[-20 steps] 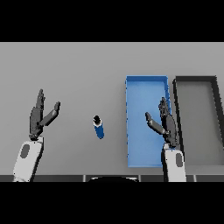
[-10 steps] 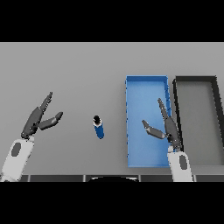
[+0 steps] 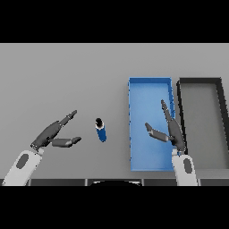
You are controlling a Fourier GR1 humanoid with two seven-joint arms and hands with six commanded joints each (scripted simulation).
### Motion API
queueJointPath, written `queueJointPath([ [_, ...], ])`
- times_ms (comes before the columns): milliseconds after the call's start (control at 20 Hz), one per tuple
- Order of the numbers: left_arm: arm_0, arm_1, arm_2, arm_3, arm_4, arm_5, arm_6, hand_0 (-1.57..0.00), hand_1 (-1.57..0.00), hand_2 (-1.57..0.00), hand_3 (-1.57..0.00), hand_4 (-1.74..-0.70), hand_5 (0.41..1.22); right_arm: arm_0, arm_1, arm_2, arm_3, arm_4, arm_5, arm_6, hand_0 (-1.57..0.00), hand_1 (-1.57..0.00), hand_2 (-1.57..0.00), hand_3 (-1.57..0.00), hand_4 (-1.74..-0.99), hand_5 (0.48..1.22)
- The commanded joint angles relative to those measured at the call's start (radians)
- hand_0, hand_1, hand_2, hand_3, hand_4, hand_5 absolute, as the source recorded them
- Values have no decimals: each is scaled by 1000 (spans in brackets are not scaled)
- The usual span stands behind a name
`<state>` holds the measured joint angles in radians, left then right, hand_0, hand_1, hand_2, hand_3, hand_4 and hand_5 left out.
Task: Pick up the blue pipe and place it into the blue bin.
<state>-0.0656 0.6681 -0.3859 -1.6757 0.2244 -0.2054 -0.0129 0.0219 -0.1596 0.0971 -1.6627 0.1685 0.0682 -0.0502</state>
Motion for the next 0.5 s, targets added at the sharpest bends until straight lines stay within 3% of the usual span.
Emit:
queueJointPath([
  [0,9,4,-20,-20,-5,-10,23,1,1,1,1,-1031,496,8,1,-1,3,-3,1,-9,1,1,1,1,-1229,576],
  [300,-7,-63,-119,-10,-87,-28,45,1,1,1,1,-1107,463,8,0,2,12,9,-1,-10,1,1,1,1,-1212,570],
  [450,-42,-150,-156,29,-123,-7,19,1,1,1,1,-1149,484,11,-8,-5,2,-6,10,-7,1,1,1,1,-1210,564],
])
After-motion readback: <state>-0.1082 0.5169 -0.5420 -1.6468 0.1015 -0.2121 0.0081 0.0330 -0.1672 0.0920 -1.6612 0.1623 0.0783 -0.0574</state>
